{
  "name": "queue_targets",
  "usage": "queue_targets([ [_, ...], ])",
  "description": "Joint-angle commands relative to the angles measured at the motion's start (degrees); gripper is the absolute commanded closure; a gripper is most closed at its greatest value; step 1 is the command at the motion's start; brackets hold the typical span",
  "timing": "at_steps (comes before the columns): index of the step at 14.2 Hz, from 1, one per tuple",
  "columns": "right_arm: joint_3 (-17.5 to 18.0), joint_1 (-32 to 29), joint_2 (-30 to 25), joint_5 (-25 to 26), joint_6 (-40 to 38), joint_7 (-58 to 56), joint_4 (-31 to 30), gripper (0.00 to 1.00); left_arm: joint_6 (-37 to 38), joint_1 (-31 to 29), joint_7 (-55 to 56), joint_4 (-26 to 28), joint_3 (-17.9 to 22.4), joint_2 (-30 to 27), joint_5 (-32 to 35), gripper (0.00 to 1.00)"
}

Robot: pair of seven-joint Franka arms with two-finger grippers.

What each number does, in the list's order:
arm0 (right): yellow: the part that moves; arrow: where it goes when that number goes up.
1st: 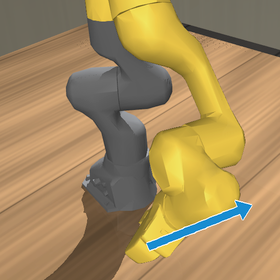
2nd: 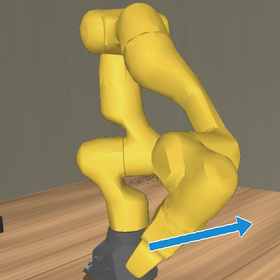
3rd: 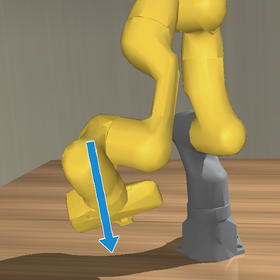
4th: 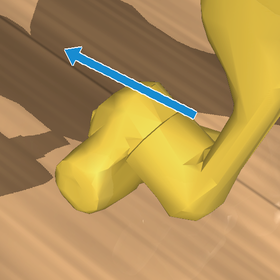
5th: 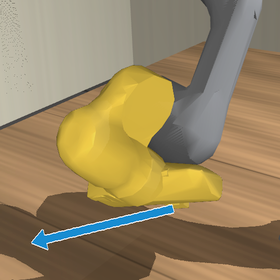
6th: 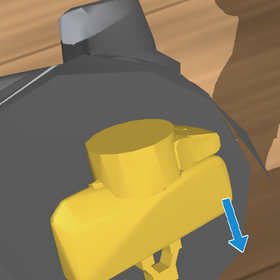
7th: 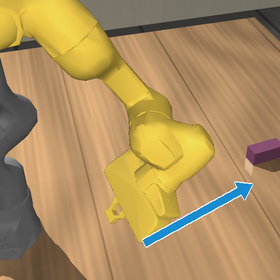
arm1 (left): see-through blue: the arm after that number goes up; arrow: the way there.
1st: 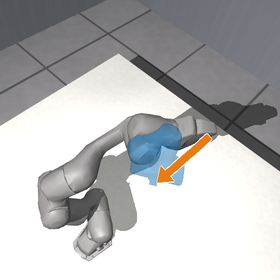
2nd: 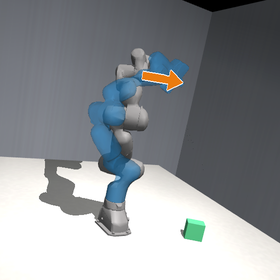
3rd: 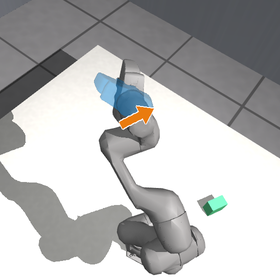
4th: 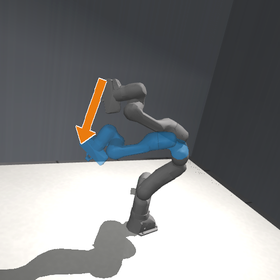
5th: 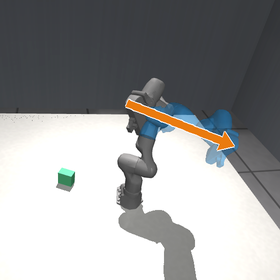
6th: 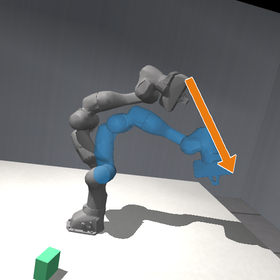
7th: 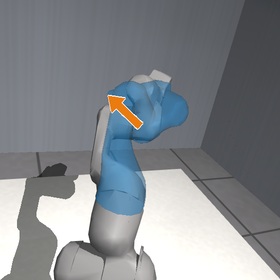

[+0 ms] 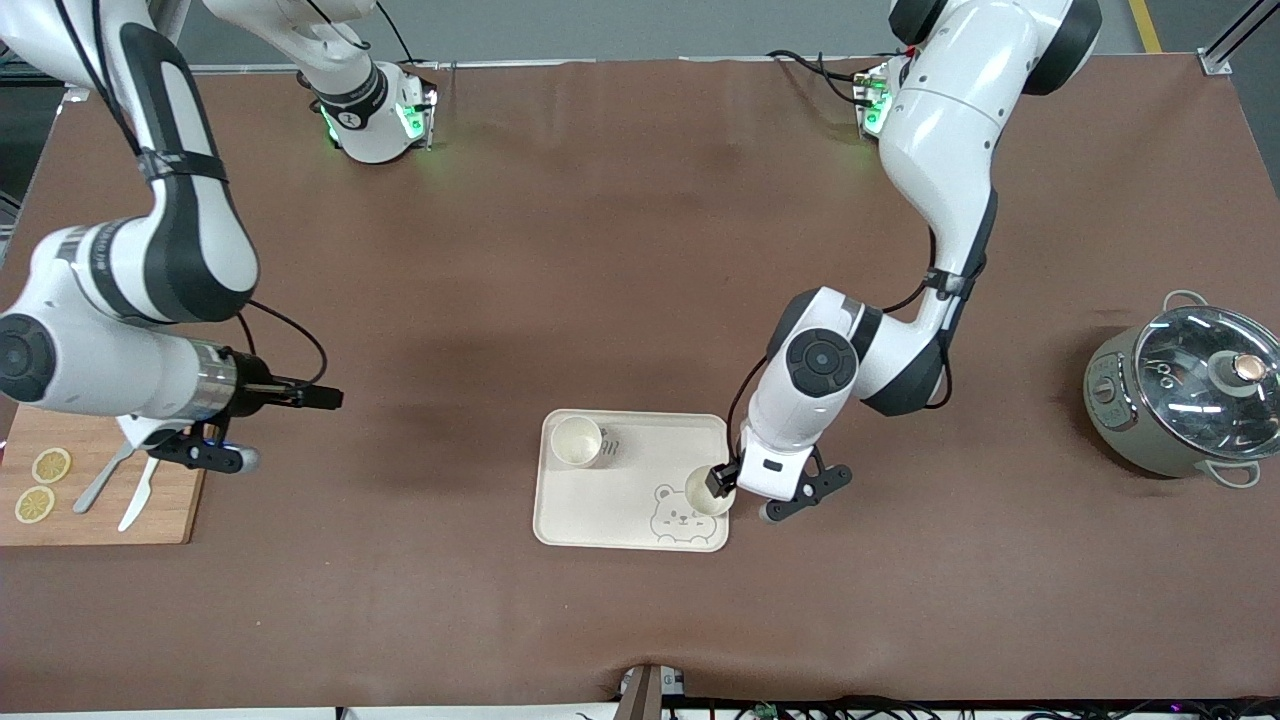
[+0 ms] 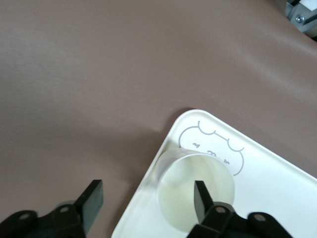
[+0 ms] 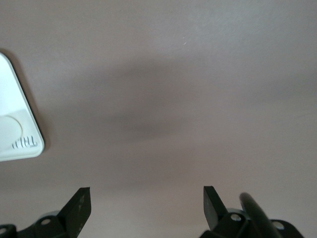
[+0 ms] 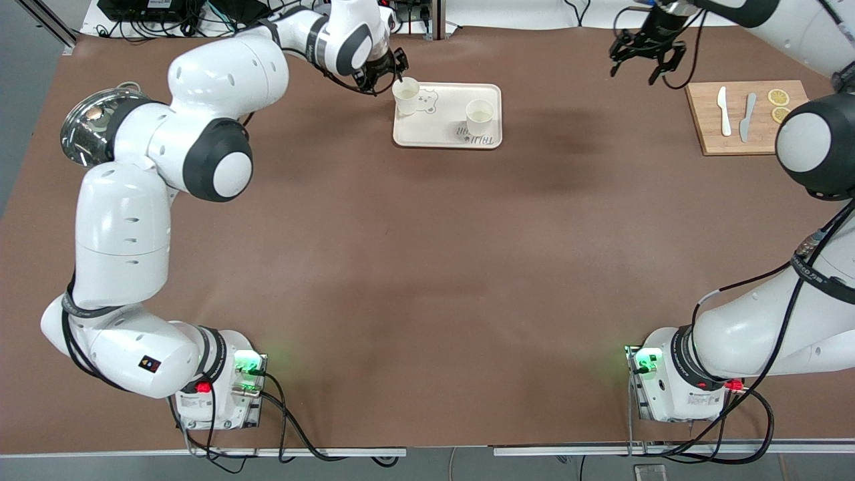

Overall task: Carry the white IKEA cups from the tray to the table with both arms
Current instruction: 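Reach the left gripper to the cup by the bear print while the right gripper approaches, then grasp the bear-side cup with the left gripper while the right gripper reaches the other cup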

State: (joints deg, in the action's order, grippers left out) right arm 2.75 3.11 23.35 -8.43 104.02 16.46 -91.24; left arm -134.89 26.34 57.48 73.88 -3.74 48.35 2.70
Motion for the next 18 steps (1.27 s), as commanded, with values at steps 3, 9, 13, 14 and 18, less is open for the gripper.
queue_targets([
  [3,-0.12,3.91,4.51,-4.74,5.48,9.7,1.42,0.0,-1.78,0.99,0.36,-1.46,0.13,2.28,-1.21,0.4],
  [9,-0.12,10.23,8.19,-5.54,9.87,23.58,1.59,0.0,-1.78,1.78,0.01,-1.37,0.22,2.1,-1.12,1.0],
  [13,-0.12,15.33,11.53,-5.45,15.68,34.32,3.25,0.0,-0.03,1.44,0.01,-1.2,0.22,-0.7,-0.42,1.0],
  [14,-0.12,16.56,12.67,-5.37,16.3,36.34,4.13,0.0,1.46,1.0,0.01,-1.29,0.22,-1.58,-0.42,1.0],
  [18,-0.12,19.29,14.7,-5.37,21.21,42.68,5.37,0.0,7.0,-0.23,-0.08,-1.2,0.57,-7.11,-0.42,1.0],
])
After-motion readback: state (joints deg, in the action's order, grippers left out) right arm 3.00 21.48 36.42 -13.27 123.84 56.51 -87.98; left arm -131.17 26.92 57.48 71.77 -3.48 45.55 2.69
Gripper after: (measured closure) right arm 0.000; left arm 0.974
